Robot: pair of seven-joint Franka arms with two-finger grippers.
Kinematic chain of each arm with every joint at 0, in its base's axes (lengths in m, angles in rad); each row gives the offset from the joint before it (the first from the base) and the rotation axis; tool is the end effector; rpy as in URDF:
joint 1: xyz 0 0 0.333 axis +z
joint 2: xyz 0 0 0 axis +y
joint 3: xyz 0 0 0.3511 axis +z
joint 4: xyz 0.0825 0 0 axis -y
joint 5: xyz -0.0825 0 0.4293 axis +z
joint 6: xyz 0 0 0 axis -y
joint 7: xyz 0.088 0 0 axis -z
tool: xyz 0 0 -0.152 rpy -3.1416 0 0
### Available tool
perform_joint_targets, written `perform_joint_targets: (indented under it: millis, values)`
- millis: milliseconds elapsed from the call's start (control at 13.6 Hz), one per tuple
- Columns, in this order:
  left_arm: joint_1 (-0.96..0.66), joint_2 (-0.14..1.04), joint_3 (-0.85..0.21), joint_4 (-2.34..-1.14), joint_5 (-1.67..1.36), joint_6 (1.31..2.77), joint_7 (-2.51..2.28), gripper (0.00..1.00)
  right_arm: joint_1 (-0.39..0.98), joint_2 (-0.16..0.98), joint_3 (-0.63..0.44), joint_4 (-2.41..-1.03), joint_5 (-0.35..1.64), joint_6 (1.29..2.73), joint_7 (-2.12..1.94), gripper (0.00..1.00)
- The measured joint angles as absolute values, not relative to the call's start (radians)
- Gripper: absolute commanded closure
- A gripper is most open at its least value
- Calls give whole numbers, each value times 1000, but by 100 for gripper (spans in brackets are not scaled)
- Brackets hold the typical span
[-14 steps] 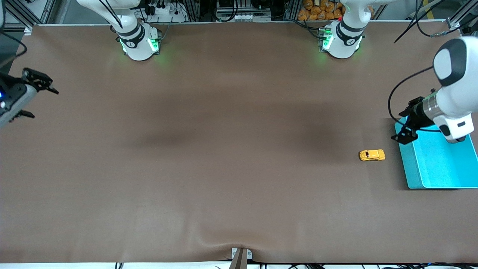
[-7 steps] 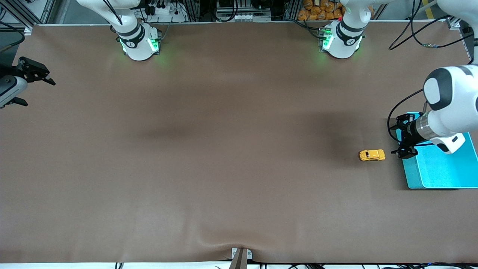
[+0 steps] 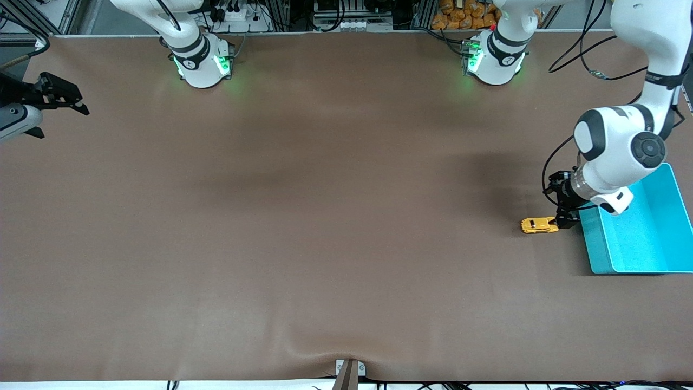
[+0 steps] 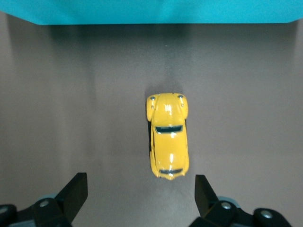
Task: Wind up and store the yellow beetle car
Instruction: 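Lower the left gripper onto the stopped car and grasp it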
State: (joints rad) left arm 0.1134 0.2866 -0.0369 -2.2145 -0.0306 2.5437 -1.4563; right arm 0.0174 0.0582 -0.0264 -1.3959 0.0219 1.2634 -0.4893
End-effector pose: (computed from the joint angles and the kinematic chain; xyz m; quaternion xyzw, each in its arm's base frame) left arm 0.5938 0.0447 0.2036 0.7109 0.7029 0.0075 0.0244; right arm 0.5772 -0.0009 0.6448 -0.9663 -0.2389 0.0898 0.0331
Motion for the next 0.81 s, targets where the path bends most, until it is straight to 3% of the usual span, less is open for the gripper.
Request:
perform_joint_targets:
  millis: [295, 811]
  values:
    - [121, 349, -37, -2220, -31, 2649, -1459, 0, 17, 58, -28, -1397, 21, 1263, -456, 0]
    - [124, 429, -36, -2183, -32, 2686, -1462, 0, 17, 58, -29, -1394, 22, 1315, -243, 0]
